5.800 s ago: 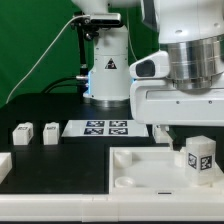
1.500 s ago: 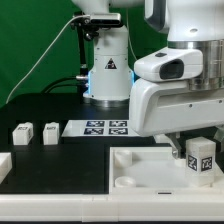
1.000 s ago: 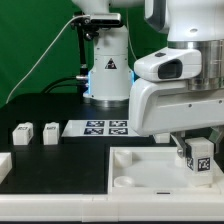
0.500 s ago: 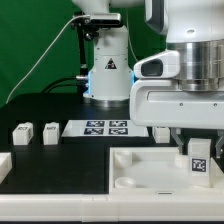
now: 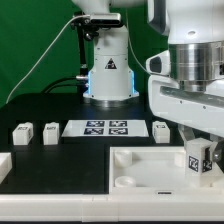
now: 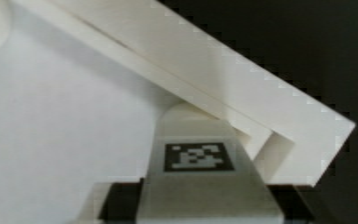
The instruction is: Assemble one leg
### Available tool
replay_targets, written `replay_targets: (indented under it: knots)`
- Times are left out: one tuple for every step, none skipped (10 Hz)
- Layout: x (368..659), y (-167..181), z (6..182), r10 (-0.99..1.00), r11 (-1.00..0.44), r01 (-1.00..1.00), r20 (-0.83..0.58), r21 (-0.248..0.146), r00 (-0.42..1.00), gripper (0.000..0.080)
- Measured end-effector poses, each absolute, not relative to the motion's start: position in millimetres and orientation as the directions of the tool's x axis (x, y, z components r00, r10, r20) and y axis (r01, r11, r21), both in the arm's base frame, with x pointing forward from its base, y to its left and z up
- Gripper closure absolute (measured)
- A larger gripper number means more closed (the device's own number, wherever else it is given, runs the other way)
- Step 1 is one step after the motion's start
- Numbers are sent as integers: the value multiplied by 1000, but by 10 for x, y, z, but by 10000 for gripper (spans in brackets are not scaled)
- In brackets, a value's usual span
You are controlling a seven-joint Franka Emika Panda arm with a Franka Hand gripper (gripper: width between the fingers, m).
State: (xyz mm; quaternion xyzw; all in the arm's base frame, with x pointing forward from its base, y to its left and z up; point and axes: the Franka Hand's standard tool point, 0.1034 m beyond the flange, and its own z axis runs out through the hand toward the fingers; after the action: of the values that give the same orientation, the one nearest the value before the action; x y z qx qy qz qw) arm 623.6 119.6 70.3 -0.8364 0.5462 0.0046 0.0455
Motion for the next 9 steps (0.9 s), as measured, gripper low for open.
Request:
replay_targets:
  knots:
    - [6255,1199,704,-936,-340,-936,-62,-89,346,506]
    - [6263,1198,705,-946,-310,-946,-67,-97,317,506]
    - [6263,1197,704,-933,-346,-933,-64,-99,353,506]
    - [6261,1201,701,-924,-371,-923,-63,-100,378,506]
    - [6259,1207,700,-922,-376,-921,-63,-100,383,304]
    - [6257,1223,698,-885,-456,-885,-57,-97,463,200]
    - [6267,1215,696,-802,-590,-801,-44,-101,596,200]
    - [6285,1214,700,-726,-681,-725,-33,-104,687,159]
    - [6291,1200,691,-605,-791,-603,-15,-107,796,152]
